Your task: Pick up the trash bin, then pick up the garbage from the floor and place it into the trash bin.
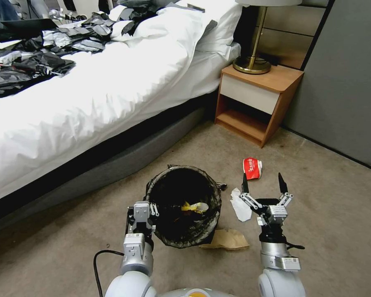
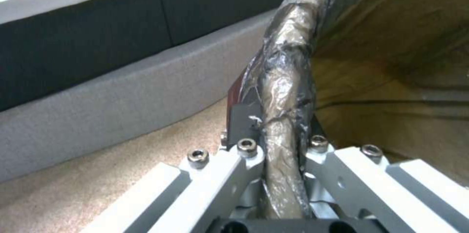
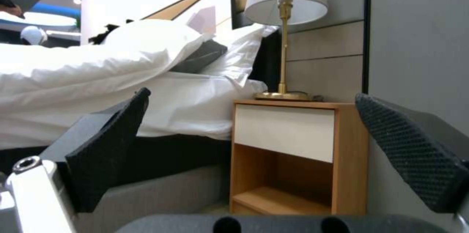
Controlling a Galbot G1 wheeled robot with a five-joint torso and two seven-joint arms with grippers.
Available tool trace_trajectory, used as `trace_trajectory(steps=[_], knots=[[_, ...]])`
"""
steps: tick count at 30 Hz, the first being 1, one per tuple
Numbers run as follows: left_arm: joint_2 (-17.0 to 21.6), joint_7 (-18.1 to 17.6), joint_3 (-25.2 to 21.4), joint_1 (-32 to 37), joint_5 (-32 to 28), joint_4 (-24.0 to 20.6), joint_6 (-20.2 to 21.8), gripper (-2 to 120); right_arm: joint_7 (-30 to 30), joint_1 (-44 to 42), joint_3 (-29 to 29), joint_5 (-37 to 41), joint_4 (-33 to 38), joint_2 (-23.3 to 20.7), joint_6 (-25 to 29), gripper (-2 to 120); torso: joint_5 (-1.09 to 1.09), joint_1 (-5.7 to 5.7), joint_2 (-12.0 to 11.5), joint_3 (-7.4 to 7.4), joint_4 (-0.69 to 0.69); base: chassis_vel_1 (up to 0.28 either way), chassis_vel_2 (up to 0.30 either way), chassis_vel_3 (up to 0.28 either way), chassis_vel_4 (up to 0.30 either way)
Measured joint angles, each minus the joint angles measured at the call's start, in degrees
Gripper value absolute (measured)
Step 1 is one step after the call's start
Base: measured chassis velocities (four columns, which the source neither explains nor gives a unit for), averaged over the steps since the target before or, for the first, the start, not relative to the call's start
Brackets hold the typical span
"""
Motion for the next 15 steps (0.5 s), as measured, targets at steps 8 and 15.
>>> trace_trajectory(steps=[8, 15], knots=[[0.08, 0.0, -0.08, -0.15, -0.18, 0.0, 0.05, 0, -0.06, 0.86, 0.41, -0.03, -0.47, -0.53, -0.01, 100, 0.0, 0.0, 0.0, 0.0, -0.01, 0.0, 0.0, 0.0, 0.0], [0.3, -0.02, -0.59, -0.38, -0.69, -0.51, 0.12, 0, -0.96, 3.36, 2.86, -1.38, -2.43, -2.85, -2.58, 100, 0.0, 0.0, 0.0, 0.0, -0.01, 0.0, 0.0, 0.0, 0.0]])
